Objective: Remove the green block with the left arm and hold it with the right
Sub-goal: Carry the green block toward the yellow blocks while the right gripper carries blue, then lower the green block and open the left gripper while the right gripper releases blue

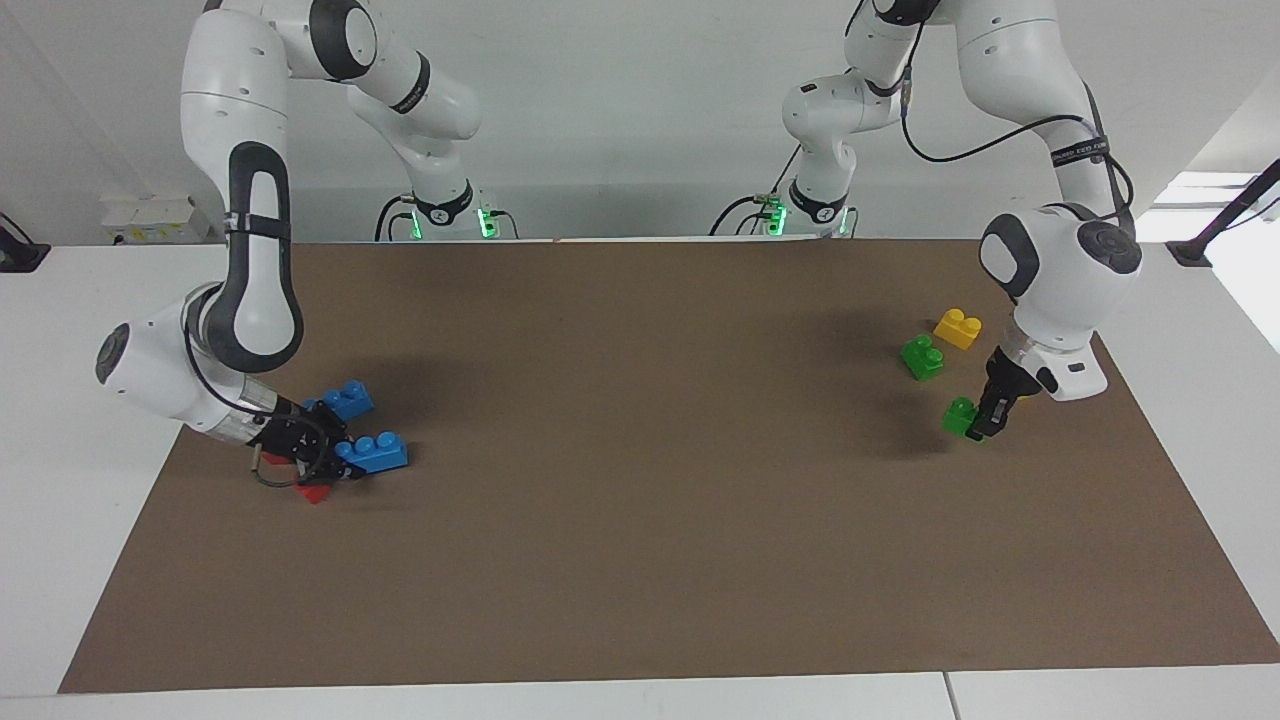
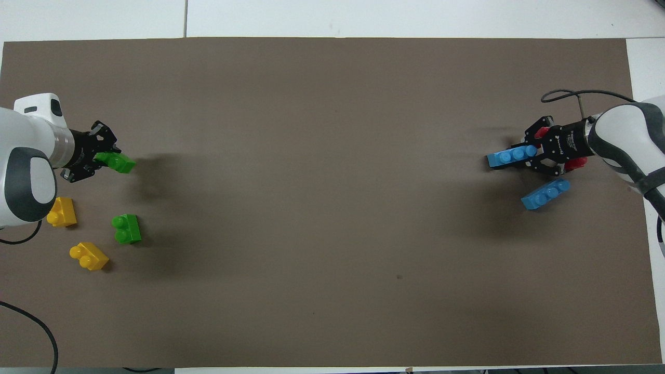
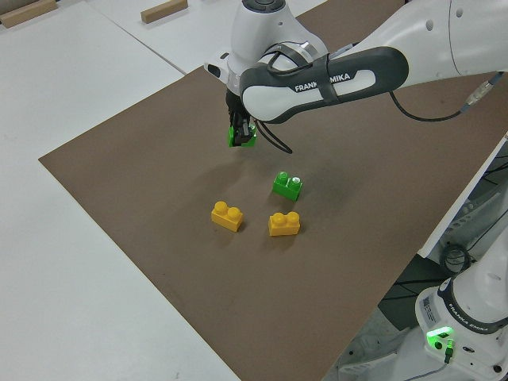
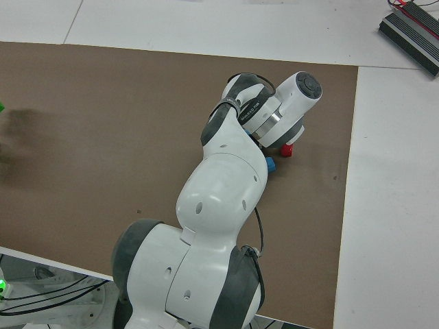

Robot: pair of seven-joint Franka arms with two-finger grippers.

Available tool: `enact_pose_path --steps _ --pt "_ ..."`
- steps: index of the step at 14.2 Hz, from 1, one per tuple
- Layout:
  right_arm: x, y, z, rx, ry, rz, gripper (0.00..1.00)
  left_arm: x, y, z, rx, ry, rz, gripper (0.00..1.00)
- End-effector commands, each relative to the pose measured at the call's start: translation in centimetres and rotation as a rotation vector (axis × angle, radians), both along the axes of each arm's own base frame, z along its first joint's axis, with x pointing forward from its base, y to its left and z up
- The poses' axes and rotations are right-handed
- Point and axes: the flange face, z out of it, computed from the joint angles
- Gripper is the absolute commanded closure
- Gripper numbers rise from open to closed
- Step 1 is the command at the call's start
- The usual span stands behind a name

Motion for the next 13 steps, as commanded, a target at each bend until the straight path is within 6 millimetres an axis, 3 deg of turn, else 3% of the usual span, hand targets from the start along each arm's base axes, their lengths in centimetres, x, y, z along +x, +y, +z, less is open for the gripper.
enact_pose_path --steps 1,6,7,8,9,10,11,12,13 --pt "-0.6 0.0 -0.3 -0.012 -0.009 0.018 1.00 0.2 1.5 -2.0 -0.011 -0.028 -0.011 1.00" --pt "-0.8 0.3 -0.8 -0.027 -0.021 0.013 1.00 0.8 2.2 -4.5 -0.012 -0.046 -0.002 1.00" --pt "-0.7 0.6 -0.8 -0.028 -0.023 0.017 0.80 0.8 2.2 -4.8 -0.012 -0.049 -0.001 1.00" --pt "-0.7 0.7 -0.7 -0.028 -0.024 0.018 0.54 0.9 2.2 -5.2 -0.013 -0.049 -0.002 1.00" --pt "-0.6 0.8 -0.7 -0.028 -0.025 0.018 0.40 0.9 2.2 -5.4 -0.012 -0.052 -0.005 1.00" --pt "-0.6 0.7 -0.6 -0.028 -0.024 0.016 0.33 1.0 2.3 -5.5 -0.011 -0.055 -0.009 1.00" --pt "-0.5 0.6 -0.5 -0.028 -0.027 0.013 0.30 0.9 2.7 -5.6 -0.008 -0.053 -0.024 0.81" --pt "-0.4 0.6 -0.4 -0.028 -0.027 0.015 0.28 0.8 2.9 -5.8 -0.007 -0.046 -0.036 0.01" --pt "-0.3 0.6 -0.3 -0.027 -0.029 0.013 0.24 0.8 3.0 -5.6 -0.005 -0.044 -0.047 0.00"
